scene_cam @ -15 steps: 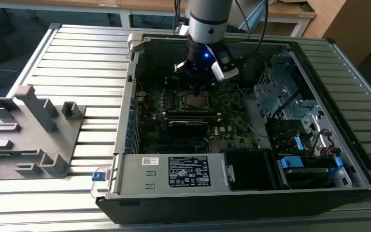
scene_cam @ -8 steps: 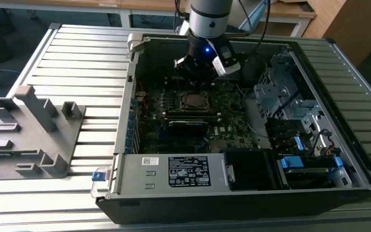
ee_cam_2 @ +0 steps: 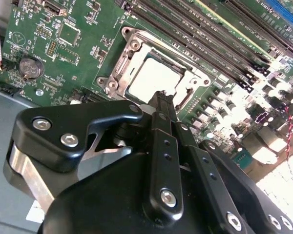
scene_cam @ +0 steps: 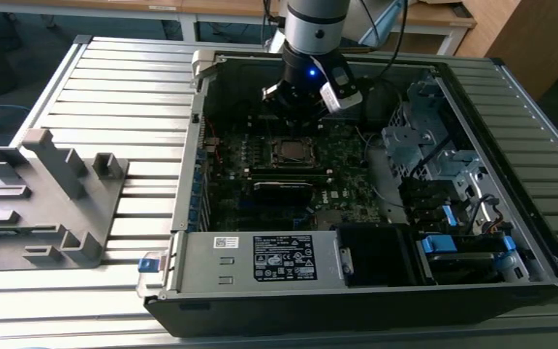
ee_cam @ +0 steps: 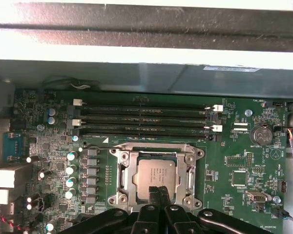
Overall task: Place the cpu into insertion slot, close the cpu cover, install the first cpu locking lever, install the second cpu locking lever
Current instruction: 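Install the first cpu locking lever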
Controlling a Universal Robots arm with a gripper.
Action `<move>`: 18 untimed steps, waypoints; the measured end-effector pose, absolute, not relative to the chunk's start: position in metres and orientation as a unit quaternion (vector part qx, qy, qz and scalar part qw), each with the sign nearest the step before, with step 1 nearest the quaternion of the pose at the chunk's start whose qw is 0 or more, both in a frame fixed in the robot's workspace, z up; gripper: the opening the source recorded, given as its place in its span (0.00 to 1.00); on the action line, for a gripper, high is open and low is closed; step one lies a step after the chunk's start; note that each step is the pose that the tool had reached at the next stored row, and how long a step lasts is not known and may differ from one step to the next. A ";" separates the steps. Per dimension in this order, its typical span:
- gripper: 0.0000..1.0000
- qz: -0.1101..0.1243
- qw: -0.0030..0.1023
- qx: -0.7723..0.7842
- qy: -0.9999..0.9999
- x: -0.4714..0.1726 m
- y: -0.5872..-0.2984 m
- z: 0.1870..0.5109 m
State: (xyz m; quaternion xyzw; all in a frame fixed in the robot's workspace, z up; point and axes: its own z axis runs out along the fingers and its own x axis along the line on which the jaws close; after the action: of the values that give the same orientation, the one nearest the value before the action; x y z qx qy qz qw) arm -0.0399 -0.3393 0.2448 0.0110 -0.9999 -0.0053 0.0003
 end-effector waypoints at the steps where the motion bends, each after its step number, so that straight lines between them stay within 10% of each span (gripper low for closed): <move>1: 0.11 -0.005 0.000 0.011 -1.000 -0.040 -0.339 0.245; 18: 0.11 -0.005 0.000 0.011 -1.000 -0.056 -0.339 0.247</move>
State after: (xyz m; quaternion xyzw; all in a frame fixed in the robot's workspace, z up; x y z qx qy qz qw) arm -0.0563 -0.3393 0.2473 0.0110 -0.9999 -0.0052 0.0003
